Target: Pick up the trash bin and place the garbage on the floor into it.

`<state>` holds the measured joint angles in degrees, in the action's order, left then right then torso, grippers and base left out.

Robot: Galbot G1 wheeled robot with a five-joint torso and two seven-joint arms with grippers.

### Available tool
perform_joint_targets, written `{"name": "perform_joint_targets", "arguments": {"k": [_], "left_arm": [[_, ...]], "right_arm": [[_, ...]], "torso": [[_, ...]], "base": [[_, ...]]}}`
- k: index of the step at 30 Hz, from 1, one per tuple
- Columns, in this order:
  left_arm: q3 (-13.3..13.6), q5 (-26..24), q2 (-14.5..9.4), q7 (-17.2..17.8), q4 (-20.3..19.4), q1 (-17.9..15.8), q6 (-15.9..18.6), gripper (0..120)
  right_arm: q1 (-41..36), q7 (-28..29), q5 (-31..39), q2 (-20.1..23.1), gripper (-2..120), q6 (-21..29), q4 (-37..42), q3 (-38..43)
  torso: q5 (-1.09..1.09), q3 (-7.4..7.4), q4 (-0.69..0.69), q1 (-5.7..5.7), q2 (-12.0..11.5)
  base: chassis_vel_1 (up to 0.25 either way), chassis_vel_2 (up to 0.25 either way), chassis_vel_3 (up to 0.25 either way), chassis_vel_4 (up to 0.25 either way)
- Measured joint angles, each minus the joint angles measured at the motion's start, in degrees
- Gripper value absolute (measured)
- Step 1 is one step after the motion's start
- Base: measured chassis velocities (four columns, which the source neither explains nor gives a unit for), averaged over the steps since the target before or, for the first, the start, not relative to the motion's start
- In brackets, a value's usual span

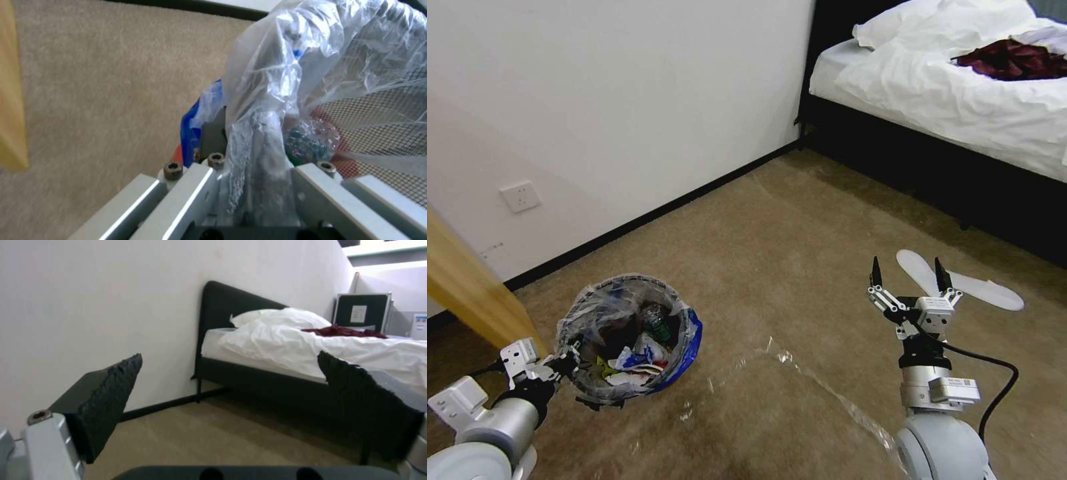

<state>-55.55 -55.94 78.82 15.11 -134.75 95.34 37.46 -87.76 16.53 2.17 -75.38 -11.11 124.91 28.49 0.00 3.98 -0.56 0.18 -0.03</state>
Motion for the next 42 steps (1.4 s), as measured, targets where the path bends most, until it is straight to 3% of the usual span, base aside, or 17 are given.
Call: {"name": "perform_joint_targets", "arguments": {"k": [24, 42], "left_arm": [[0.2, 0.2, 0.1, -0.1, 0.5, -0.3, 0.0, 1], [0.9, -0.1, -0.5, -0.1, 1.3, -1.3, -0.1, 1]], "right_arm": [[0.6, 0.2, -0.1, -0.2, 100, -0.8, -1.1, -0.3], [0.7, -0.5, 0.0, -0.3, 100, -1.2, -1.5, -0.1]], "torso": [[0.00, 0.00, 0.00, 0.00, 0.0], [0.01, -0.01, 0.00, 0.00, 0.0]], "base": [[-0.169, 0.172, 0.168, -0.170], [-0.016, 0.023, 0.019, -0.017]]}}
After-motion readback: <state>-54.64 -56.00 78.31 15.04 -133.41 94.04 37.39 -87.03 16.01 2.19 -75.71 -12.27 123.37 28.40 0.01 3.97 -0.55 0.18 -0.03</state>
